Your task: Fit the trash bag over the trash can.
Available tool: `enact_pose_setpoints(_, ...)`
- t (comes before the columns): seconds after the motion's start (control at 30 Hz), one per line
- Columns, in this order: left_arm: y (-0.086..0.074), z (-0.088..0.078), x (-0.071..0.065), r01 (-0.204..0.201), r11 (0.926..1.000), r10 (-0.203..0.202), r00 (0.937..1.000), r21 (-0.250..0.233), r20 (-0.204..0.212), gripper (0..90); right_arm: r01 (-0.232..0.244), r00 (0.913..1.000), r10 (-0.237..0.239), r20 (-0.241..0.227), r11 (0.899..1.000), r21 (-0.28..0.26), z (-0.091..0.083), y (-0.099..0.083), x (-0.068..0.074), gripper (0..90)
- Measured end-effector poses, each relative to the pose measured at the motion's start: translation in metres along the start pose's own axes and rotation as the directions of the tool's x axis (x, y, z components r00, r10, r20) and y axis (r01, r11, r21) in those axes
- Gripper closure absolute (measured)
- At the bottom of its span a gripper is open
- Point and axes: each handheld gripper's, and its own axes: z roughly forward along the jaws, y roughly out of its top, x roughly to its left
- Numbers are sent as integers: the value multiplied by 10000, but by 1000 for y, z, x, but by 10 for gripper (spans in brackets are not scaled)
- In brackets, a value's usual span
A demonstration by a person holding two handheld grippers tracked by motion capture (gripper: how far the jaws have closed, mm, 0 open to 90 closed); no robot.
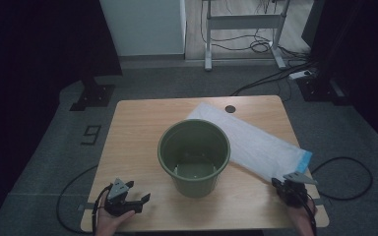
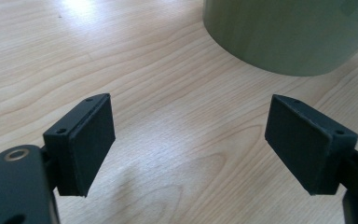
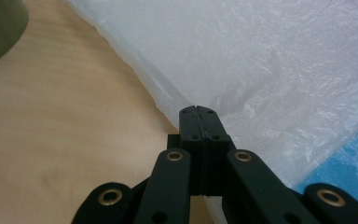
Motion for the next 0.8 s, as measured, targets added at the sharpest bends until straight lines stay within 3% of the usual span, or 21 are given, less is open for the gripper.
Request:
enact_pose_setpoints(0.03, 1, 1, -1, 2, 10000, -2, 10000, 9, 27, 154, 8, 10000, -8, 14, 10000, 47, -15, -10, -4, 890)
enact_pose_setpoints(0.13, 1, 4, -3, -109, 9999, 108, 9999, 104, 58, 154, 358, 9991, -363, 220, 9991, 231, -28, -22, -7, 890)
enact_pose_setpoints(0.2, 1, 6, -5, -187, 9997, 186, 9998, 186, 59, 154, 340, 9991, -347, 229, 9990, 284, -31, -27, -9, 888)
enact_pose_setpoints(0.3, 2, 8, -5, -167, 9994, 169, 9998, 288, -70, 154, 197, 9996, -204, 188, 9990, 406, -36, -34, -14, 743)
enact_pose_setpoints(0.33, 2, 8, -5, -167, 9994, 169, 9998, 288, -70, 154, 197, 9996, -204, 188, 9990, 406, -36, -34, -14, 743)
enact_pose_setpoints(0.37, 2, 9, -5, -147, 9995, 149, 9999, 285, -56, 154, 112, 9997, -116, 214, 9998, 150, -37, -31, -11, 555)
enact_pose_setpoints(0.43, 2, 10, -5, -146, 9994, 148, 9999, 311, -67, 154, 292, 9994, -289, 204, 9995, -121, -36, -23, -2, 460)
enact_pose_setpoints(0.47, 2, 10, -5, -146, 9994, 148, 9999, 311, -67, 154, 292, 9994, -289, 204, 9995, -121, -36, -23, -2, 460)
enact_pose_setpoints(0.5, 2, 10, -5, -106, 9994, 109, 9999, 327, -116, 154, 576, 9982, -582, -172, 9977, -347, -31, -9, 15, 367)
enact_pose_setpoints(0.57, 2, 10, -4, -90, 9995, 94, 9999, 300, -119, 154, 681, 9971, -694, -322, 9969, -392, -28, -4, 22, 348)
enact_pose_setpoints(0.6, 2, 9, -4, -73, 9996, 76, 9999, 274, -113, 154, 882, 9945, -905, -532, 9951, -437, -22, 4, 32, 330)
enact_pose_setpoints(0.63, 2, 8, -5, -73, 9997, 76, 9999, 225, -112, 154, 1310, 9873, -1348, -844, 9902, -490, -6, 19, 50, 294)
enact_pose_setpoints(0.7, 1, 7, -4, -81, 9998, 83, 9999, 202, -125, 154, 1439, 9832, -1477, -1076, 9887, -423, 10, 30, 59, 280)
enact_pose_setpoints(0.73, 1, 7, -4, -81, 9998, 83, 9999, 202, -125, 154, 1439, 9832, -1477, -1076, 9887, -423, 10, 30, 59, 280)
enact_pose_setpoints(0.77, 1, 7, -3, -80, 9998, 83, 9999, 205, -119, 153, 1385, 9804, -1413, -1373, 9899, -292, 31, 44, 68, 268)
enact_pose_setpoints(0.8, 1, 6, -3, -78, 9997, 80, 9999, 217, -130, 153, 1385, 9804, -1413, -1373, 9899, -292, 31, 44, 68, 268)
